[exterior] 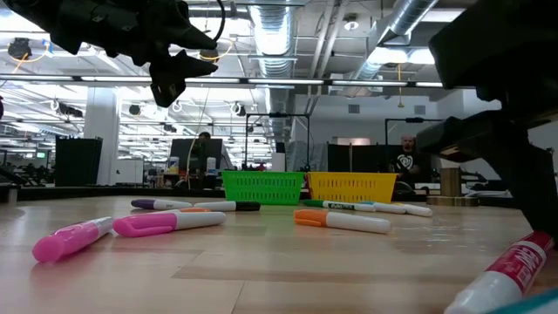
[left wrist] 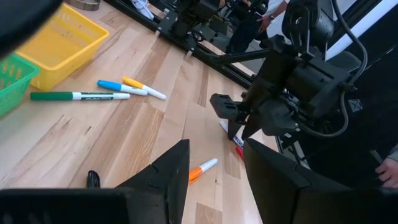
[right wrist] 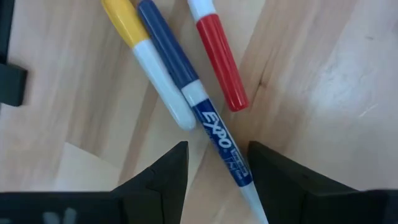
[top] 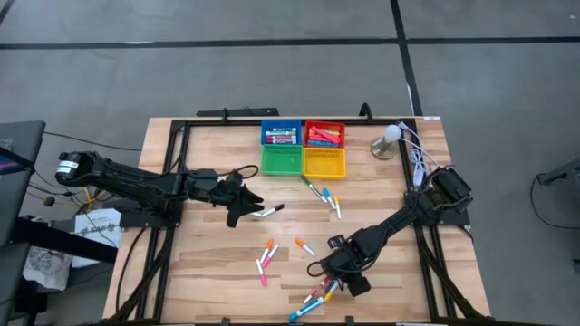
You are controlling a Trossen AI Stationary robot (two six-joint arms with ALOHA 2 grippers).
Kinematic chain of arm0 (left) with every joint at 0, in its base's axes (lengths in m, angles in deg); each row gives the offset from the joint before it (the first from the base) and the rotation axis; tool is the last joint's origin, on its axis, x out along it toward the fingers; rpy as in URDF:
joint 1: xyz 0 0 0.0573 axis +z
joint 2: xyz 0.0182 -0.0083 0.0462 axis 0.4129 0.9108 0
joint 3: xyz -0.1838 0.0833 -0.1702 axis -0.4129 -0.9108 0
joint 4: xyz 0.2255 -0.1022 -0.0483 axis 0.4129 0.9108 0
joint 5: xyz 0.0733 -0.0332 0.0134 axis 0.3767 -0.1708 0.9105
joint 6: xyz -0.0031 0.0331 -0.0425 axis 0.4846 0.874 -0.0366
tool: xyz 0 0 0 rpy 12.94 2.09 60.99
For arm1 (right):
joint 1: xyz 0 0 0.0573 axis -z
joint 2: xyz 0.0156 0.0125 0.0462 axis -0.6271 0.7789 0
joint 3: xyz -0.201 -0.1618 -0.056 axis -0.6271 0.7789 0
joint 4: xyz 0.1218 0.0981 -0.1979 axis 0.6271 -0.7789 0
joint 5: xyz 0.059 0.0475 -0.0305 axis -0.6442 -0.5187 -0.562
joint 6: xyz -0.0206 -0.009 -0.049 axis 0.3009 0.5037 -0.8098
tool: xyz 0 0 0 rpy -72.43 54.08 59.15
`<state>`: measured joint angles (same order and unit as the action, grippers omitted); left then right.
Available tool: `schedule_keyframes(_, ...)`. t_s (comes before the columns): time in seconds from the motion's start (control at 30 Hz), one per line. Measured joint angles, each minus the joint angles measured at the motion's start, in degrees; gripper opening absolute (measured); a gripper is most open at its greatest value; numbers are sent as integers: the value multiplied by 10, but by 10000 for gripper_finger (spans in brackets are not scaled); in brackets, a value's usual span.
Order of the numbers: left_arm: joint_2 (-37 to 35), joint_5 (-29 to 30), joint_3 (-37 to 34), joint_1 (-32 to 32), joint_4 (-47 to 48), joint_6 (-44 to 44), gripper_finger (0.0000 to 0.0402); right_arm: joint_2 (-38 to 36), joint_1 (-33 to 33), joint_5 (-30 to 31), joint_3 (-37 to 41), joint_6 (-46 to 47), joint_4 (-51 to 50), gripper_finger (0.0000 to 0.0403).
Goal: Pick & Place Markers
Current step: Put the dark blue highlighter in the yellow bin
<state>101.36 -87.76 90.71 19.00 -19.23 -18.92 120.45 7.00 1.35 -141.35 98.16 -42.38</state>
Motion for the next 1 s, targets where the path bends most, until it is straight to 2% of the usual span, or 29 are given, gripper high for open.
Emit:
schedule_keyframes(0.33, 0, 0, 0, 0, 0, 0, 150, 9, 0, 32, 1, 0, 3, 155)
schedule_keyframes(0.7, 0, 0, 0, 0, 0, 0, 150, 10, -1, 68, 2, 0, 3, 93)
schedule_keyframes(1.0, 0, 0, 0, 0, 0, 0, 150, 11, 0, 75, 2, -1, -9, 50)
